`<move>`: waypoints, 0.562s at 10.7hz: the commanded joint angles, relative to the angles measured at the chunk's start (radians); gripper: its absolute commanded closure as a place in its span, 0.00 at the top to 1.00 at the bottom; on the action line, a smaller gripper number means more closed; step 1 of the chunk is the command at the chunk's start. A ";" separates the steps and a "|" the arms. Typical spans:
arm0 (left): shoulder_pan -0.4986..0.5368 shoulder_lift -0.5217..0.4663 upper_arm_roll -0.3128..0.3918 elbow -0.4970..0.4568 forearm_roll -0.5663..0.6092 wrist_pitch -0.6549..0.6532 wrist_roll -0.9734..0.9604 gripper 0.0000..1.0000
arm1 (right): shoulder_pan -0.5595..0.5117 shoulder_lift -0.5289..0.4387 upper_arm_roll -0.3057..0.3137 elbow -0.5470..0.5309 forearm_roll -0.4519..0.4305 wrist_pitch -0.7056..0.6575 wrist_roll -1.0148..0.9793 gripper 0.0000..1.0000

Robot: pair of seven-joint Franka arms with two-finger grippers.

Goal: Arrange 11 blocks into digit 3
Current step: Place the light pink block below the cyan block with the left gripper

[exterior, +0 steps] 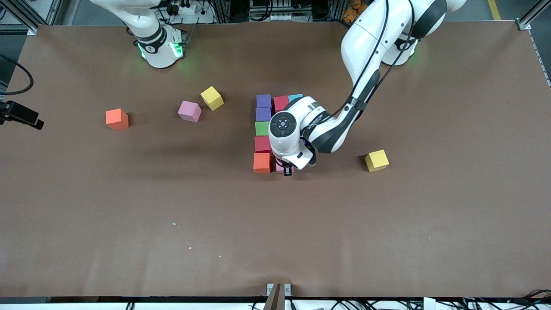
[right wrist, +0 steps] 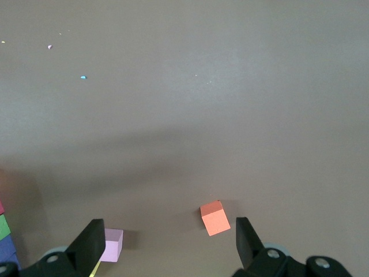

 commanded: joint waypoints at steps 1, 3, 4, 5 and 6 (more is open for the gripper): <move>-0.012 -0.035 0.009 -0.059 0.023 0.052 -0.013 0.00 | -0.024 0.025 0.017 0.033 0.001 0.048 0.003 1.00; -0.018 -0.035 0.009 -0.073 0.025 0.086 -0.011 0.00 | 0.002 0.037 0.020 0.030 0.003 0.047 0.004 1.00; -0.020 -0.035 0.009 -0.073 0.025 0.092 -0.011 0.00 | 0.022 0.042 0.020 0.030 0.003 0.042 0.004 1.00; -0.020 -0.035 0.007 -0.073 0.025 0.095 -0.011 0.00 | 0.024 0.042 0.018 0.030 0.002 0.039 0.001 1.00; -0.021 -0.035 0.007 -0.073 0.025 0.096 -0.010 0.00 | 0.013 0.042 0.018 0.030 0.002 0.039 -0.005 1.00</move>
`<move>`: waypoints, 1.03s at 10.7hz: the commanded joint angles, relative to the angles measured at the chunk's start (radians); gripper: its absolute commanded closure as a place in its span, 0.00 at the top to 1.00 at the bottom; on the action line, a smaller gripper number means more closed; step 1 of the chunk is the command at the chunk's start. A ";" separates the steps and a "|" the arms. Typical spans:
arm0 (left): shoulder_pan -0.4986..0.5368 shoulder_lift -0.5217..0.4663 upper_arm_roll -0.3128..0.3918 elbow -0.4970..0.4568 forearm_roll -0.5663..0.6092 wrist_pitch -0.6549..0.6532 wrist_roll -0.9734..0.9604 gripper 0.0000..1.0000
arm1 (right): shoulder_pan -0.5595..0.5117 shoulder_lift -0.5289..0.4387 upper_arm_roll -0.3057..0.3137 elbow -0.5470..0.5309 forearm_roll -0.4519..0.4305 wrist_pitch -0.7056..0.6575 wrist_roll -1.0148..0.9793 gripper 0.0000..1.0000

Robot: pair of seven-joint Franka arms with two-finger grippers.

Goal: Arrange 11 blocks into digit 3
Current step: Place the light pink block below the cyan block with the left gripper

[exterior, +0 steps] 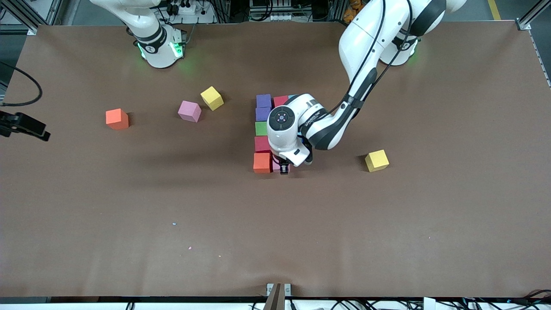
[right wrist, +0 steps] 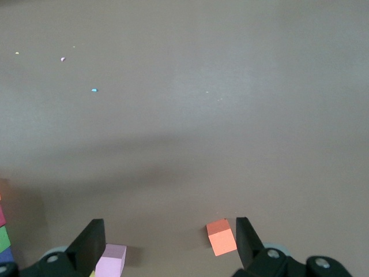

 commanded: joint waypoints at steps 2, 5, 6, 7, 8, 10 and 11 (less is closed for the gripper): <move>-0.019 -0.017 0.008 -0.036 0.013 0.024 -0.010 0.12 | -0.020 0.012 -0.002 0.033 -0.005 -0.014 0.001 1.00; -0.021 -0.020 0.008 -0.036 0.013 0.025 -0.002 1.00 | -0.032 -0.001 -0.006 0.034 -0.018 -0.016 0.002 1.00; -0.021 -0.023 0.008 -0.038 0.013 0.025 0.000 1.00 | -0.058 -0.002 -0.005 0.037 -0.005 -0.016 0.001 1.00; -0.021 -0.029 0.008 -0.041 0.013 0.025 0.001 1.00 | -0.063 -0.002 -0.006 0.037 -0.006 -0.016 0.001 1.00; -0.021 -0.048 0.008 -0.056 0.018 0.024 0.006 1.00 | -0.068 -0.004 -0.008 0.039 -0.006 -0.016 -0.001 1.00; -0.013 -0.130 0.006 -0.132 0.019 0.024 0.041 1.00 | -0.080 -0.004 -0.011 0.039 -0.002 -0.022 -0.002 1.00; -0.008 -0.170 0.002 -0.168 0.019 0.024 0.046 1.00 | -0.080 -0.004 -0.008 0.039 -0.005 -0.028 -0.001 1.00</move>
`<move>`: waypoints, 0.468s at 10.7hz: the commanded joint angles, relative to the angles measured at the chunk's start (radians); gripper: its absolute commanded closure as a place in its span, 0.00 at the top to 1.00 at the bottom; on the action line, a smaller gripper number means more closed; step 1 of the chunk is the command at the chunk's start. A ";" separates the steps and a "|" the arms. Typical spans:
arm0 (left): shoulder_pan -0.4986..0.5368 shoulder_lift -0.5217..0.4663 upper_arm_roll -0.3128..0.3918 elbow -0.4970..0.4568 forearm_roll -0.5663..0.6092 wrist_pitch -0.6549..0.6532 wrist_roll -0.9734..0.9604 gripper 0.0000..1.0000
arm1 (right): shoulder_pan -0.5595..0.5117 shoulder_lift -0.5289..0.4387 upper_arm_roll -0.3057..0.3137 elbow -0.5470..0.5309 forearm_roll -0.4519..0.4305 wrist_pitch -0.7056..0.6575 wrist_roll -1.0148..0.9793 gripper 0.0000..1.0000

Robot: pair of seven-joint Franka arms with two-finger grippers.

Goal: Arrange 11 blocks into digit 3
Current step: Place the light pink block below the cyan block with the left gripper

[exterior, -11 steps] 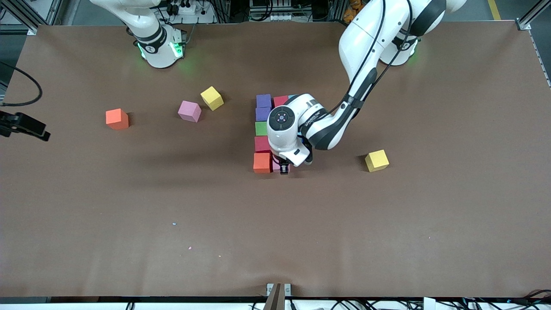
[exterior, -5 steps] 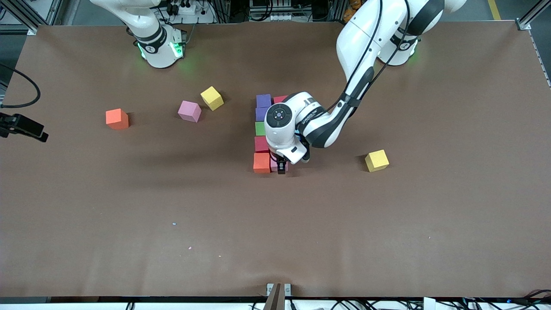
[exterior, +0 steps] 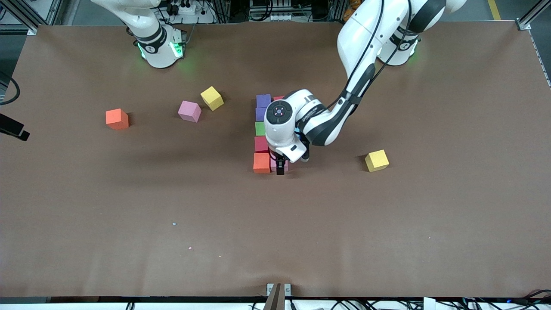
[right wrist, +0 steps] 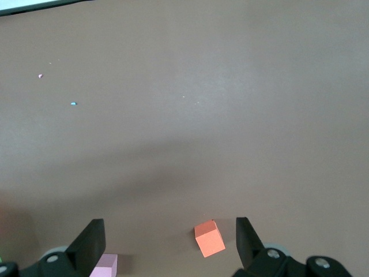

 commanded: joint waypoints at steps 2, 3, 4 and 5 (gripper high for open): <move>0.024 -0.181 -0.001 -0.173 0.016 0.005 0.051 1.00 | -0.012 -0.003 0.014 0.013 -0.002 -0.020 -0.001 1.00; 0.053 -0.227 -0.002 -0.211 0.013 0.005 0.089 1.00 | -0.012 -0.003 0.014 0.013 -0.001 -0.022 0.000 1.00; 0.090 -0.270 -0.002 -0.250 0.004 0.004 0.151 1.00 | -0.012 -0.005 0.014 0.013 -0.001 -0.025 0.000 1.00; 0.130 -0.314 -0.005 -0.294 -0.004 0.002 0.223 1.00 | -0.012 -0.005 0.015 0.013 -0.001 -0.037 0.000 1.00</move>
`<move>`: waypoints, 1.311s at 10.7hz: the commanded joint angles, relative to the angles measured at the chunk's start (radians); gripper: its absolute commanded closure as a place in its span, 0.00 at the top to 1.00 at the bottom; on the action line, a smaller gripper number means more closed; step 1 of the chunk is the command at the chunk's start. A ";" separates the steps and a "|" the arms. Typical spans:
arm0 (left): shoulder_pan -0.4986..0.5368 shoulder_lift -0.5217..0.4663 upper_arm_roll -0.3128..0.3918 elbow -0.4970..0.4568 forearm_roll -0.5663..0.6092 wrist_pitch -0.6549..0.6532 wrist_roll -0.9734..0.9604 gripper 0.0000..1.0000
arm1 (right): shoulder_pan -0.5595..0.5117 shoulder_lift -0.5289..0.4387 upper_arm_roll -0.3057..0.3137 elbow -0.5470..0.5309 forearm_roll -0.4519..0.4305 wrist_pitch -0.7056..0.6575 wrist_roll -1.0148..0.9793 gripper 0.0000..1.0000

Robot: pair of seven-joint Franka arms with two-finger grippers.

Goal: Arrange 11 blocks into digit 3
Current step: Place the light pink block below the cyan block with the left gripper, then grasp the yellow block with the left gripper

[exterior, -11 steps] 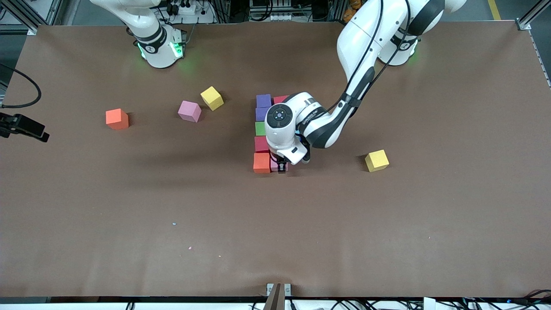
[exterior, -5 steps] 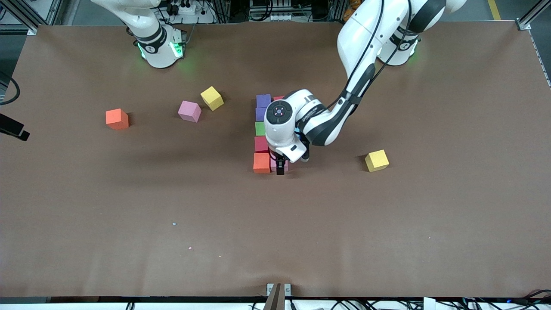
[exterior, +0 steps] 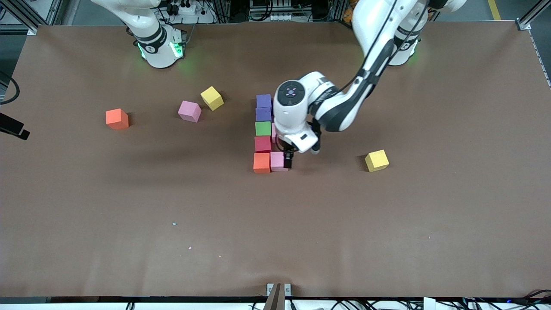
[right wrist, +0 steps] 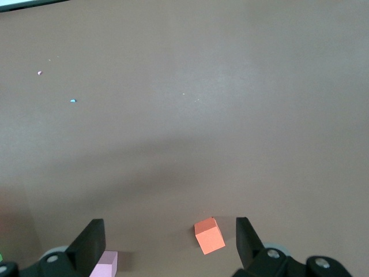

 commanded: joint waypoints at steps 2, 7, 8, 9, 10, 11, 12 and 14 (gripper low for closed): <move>0.173 -0.177 -0.036 -0.219 -0.021 0.003 0.243 1.00 | -0.015 -0.004 0.007 0.012 -0.001 -0.026 -0.001 1.00; 0.563 -0.259 -0.222 -0.366 -0.065 -0.009 0.451 1.00 | -0.015 -0.004 0.009 0.013 -0.004 -0.026 -0.001 1.00; 0.606 -0.263 -0.231 -0.394 -0.067 -0.009 0.437 1.00 | -0.015 -0.004 0.007 0.013 -0.004 -0.026 -0.001 1.00; 0.613 -0.263 -0.231 -0.419 -0.068 -0.009 0.431 1.00 | -0.015 -0.004 0.007 0.013 -0.004 -0.025 -0.001 1.00; 0.639 -0.260 -0.231 -0.434 -0.068 -0.009 0.408 1.00 | -0.015 -0.004 0.007 0.013 -0.004 -0.026 -0.001 1.00; 0.662 -0.257 -0.230 -0.440 -0.068 -0.009 0.397 1.00 | -0.015 -0.004 0.007 0.013 -0.005 -0.026 -0.001 1.00; 0.685 -0.253 -0.230 -0.446 -0.068 -0.009 0.385 1.00 | -0.015 -0.004 0.007 0.013 -0.005 -0.026 -0.001 1.00; 0.691 -0.236 -0.228 -0.446 -0.070 -0.006 0.380 1.00 | -0.015 -0.004 0.007 0.013 -0.008 -0.025 -0.001 1.00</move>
